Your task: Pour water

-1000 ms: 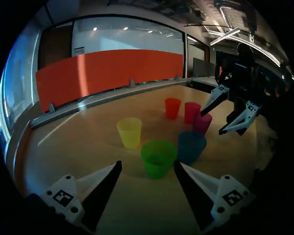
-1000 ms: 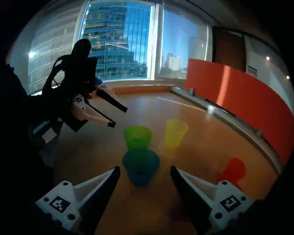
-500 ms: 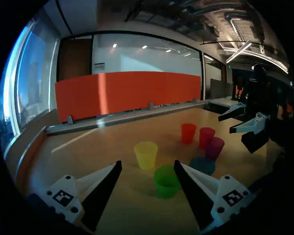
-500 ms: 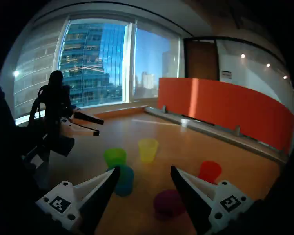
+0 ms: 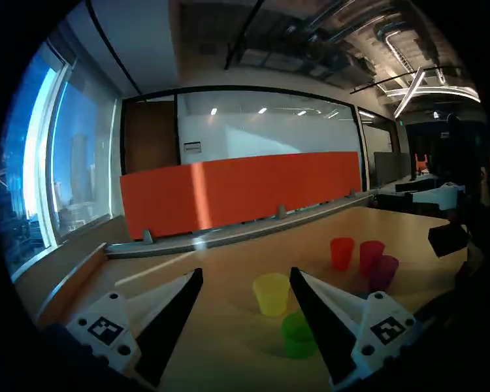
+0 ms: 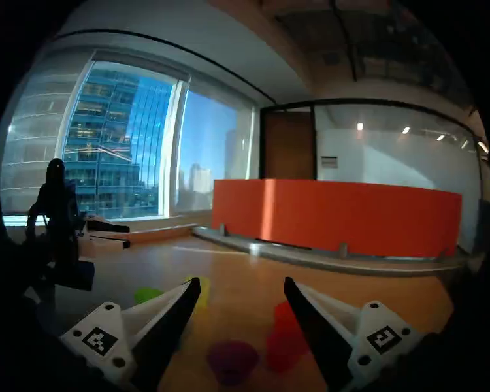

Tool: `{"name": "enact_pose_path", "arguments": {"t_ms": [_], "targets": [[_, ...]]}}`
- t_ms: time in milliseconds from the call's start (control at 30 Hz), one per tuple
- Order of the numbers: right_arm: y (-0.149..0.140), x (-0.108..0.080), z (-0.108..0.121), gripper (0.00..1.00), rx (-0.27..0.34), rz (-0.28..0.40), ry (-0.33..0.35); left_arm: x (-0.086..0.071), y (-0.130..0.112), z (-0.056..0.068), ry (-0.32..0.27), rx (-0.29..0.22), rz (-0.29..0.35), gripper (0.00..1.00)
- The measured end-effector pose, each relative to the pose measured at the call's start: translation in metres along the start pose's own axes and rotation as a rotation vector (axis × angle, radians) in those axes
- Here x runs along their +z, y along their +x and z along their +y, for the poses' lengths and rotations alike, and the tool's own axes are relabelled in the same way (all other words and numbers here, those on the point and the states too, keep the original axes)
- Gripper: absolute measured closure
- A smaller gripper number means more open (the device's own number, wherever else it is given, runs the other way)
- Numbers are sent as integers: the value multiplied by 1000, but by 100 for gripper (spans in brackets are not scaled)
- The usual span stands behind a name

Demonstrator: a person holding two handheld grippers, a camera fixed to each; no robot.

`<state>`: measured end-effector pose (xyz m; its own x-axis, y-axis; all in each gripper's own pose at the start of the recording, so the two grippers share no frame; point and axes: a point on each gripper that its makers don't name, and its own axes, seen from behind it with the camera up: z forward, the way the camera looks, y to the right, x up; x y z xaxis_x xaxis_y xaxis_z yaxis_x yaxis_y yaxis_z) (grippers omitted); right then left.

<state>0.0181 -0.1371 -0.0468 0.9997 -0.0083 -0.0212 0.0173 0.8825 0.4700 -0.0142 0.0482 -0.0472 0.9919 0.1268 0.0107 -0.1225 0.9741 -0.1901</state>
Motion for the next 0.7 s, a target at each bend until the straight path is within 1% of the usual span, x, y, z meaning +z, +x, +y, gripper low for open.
{"name": "enact_pose_path", "arguments": {"t_ms": [100, 267, 500, 600, 700], "targets": [[11, -4, 22, 1, -6, 48, -80, -1, 6, -7, 38, 5, 16, 1], [18, -15, 57, 1, -11, 94, -218, -1, 15, -17, 100, -17, 47, 1], [21, -31, 97, 1, 7, 134, -394, 0, 21, -29, 167, -75, 84, 1], [20, -40, 113, 1, 23, 144, -468, -1, 23, -36, 197, -92, 94, 1], [15, -48, 125, 1, 26, 142, -534, -4, 27, -43, 227, -98, 111, 1]]}}
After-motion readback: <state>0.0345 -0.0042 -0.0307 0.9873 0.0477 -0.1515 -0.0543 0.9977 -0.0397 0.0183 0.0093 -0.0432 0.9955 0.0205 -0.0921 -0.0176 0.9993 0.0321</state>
